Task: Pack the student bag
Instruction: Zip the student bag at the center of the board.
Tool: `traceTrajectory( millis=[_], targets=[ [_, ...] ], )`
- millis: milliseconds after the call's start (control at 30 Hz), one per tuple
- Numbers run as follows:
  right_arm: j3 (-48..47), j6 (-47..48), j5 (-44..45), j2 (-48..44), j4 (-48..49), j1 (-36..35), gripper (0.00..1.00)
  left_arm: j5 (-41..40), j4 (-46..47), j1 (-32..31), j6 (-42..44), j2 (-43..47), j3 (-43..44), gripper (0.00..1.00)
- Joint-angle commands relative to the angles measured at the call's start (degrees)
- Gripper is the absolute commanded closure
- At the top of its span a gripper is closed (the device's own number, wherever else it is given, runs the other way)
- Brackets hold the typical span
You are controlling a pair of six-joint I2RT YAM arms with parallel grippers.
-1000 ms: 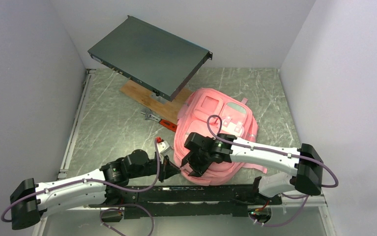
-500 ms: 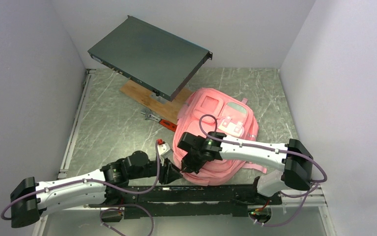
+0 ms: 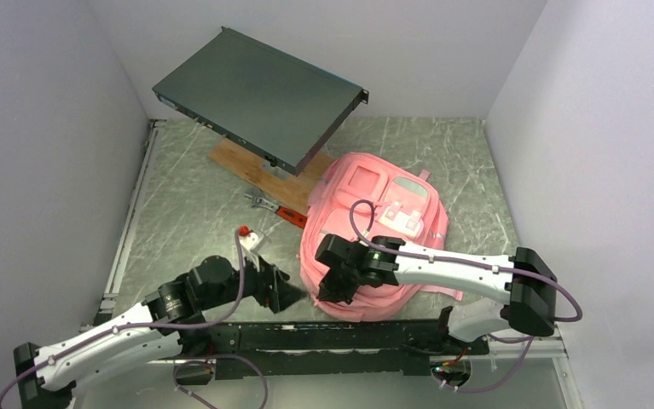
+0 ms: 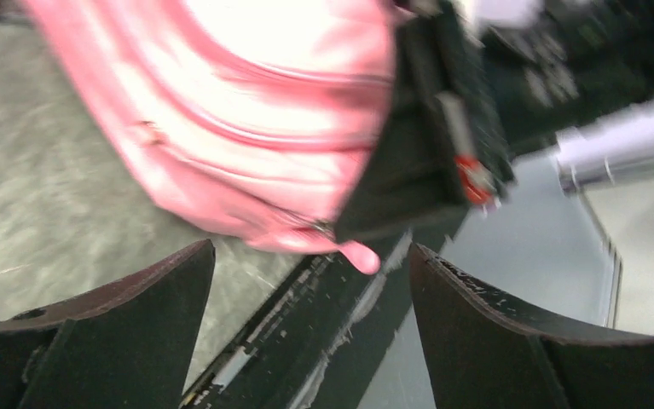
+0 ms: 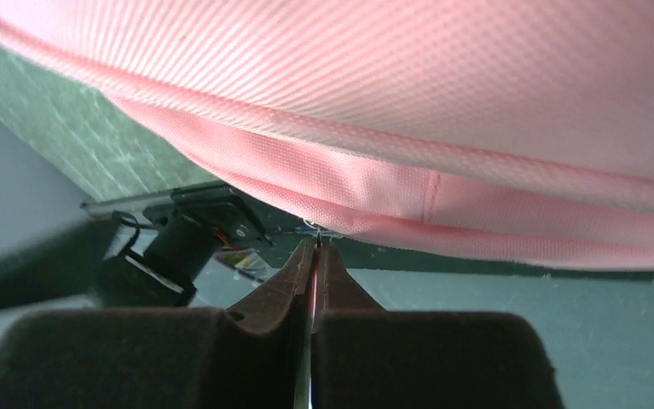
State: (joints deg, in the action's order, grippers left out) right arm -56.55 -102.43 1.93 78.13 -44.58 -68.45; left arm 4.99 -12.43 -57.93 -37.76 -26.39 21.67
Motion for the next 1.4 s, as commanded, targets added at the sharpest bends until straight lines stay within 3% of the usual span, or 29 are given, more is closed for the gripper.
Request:
traceTrajectory(
  millis=[0, 100, 267, 333, 467, 667, 967, 1367],
  targets=[
    [3.19, 14.78, 0.3, 0.04, 12.23, 0.11, 1.0, 5.83, -1.91, 12.49, -8.05, -7.22, 0.64, 0.15],
    [0.77, 23.67, 1.11, 3.24, 12.08, -0.67, 1.0, 8.95, 6.77, 17.4, -8.93, -14.38, -0.56, 0.14],
    [-2.21, 33.31, 2.35, 7.2, 11.04, -2.16, 1.0, 10.26, 13.96, 17.77, -4.14, -26.93, 4.06, 0.16],
    [-2.73, 36.6, 2.62, 7.16, 10.89, -2.56, 1.0, 11.18, 17.41, 17.79, -3.46, -30.08, 4.59, 0.21],
    [-4.09, 43.16, 3.16, 7.37, 10.33, -3.42, 1.0, 14.53, 25.01, 17.77, -3.1, -35.61, 4.62, 0.43],
    [-4.52, 53.6, 1.41, 7.95, 9.98, -5.78, 1.0, 17.44, 25.77, 19.25, 0.15, -43.87, 10.26, 0.98],
    [-2.41, 61.92, 5.15, 6.72, 3.78, -10.88, 1.0, 6.74, 8.74, 24.58, 11.23, -46.35, 22.58, 1.0],
    [0.77, 61.62, 12.2, 1.99, -3.09, -11.71, 1.0, 7.37, 2.99, 37.63, 20.08, -48.82, 26.29, 1.0]
  ],
)
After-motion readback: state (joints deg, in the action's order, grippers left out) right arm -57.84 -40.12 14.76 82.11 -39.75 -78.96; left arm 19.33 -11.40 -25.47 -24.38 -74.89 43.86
